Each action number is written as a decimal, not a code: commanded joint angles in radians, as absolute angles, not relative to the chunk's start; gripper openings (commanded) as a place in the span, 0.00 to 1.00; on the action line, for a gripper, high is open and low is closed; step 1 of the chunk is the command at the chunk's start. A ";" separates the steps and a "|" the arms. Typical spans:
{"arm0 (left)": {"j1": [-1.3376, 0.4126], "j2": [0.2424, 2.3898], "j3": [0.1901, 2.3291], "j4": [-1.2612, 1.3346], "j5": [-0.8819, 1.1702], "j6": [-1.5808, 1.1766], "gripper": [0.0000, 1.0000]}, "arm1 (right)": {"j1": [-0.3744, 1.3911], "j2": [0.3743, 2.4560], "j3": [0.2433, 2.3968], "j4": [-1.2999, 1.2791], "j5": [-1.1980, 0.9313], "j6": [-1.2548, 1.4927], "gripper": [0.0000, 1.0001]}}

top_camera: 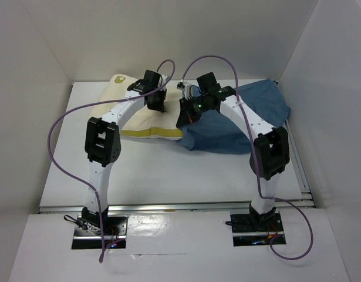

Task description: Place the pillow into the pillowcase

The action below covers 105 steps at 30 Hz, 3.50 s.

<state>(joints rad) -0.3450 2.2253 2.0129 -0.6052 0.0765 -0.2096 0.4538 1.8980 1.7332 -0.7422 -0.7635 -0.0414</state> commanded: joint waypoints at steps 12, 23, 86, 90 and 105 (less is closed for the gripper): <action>-0.468 2.214 1.948 -0.548 0.150 -0.388 0.41 | 0.480 1.931 1.849 -0.741 -0.718 -0.046 0.28; -0.407 2.004 1.692 -0.485 0.120 -0.423 0.84 | 0.480 1.746 1.695 -0.732 -0.462 -0.046 0.74; -0.466 1.810 1.216 -0.103 0.569 0.732 0.00 | 0.380 1.370 1.252 -0.931 -0.450 0.098 0.87; -0.466 1.906 1.424 -0.208 0.587 0.591 0.00 | 0.380 1.361 1.243 -0.931 -0.364 0.107 0.87; -0.394 2.017 1.671 -0.379 0.683 0.388 0.00 | 0.380 1.299 1.189 -0.822 0.043 0.057 0.73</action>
